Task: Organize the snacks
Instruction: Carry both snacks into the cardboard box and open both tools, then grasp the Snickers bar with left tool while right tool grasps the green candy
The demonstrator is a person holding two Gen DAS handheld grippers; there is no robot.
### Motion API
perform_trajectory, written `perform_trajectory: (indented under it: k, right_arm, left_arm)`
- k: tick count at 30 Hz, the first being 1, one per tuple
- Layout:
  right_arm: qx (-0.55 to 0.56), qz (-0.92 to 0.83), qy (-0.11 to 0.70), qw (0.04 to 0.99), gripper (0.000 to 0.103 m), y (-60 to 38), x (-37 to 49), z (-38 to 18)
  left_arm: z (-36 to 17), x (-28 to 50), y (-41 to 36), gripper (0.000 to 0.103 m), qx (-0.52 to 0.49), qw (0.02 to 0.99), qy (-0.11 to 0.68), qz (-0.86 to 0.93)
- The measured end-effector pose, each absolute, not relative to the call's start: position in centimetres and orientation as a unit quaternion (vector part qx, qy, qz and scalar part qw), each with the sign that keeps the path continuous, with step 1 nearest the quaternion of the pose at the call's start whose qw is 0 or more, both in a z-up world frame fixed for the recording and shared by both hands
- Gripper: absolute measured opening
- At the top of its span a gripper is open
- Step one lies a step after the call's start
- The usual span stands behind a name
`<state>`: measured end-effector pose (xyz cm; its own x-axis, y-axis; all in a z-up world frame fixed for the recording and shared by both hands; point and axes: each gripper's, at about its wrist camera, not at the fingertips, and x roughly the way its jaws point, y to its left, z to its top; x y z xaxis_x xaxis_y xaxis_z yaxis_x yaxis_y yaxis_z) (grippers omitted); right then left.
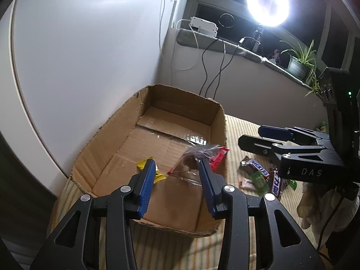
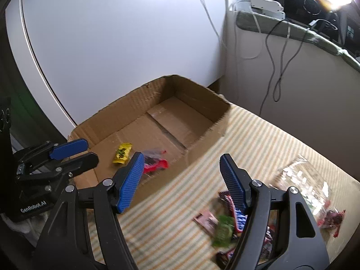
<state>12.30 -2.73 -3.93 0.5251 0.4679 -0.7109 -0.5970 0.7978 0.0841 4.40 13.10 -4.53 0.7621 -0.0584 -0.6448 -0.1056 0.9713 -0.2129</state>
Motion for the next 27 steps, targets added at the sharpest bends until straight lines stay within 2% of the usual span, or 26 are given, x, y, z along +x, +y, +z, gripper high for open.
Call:
perform_trajectory:
  k: [13, 27]
  right_arm:
    - [-0.076, 0.248, 0.377, 0.889, 0.072, -11.8, 10.1, -3.2]
    - [-0.066, 0.191, 0.420, 0.885, 0.072, -21.6, 8.1, -6.7]
  left_arm:
    - [-4.6, 4.4, 8.6, 0.039, -0.107, 0.929, 0.354, -0.033]
    - [-5.9, 5.9, 1.9, 0.039, -0.080, 0.916, 0.381, -0.095]
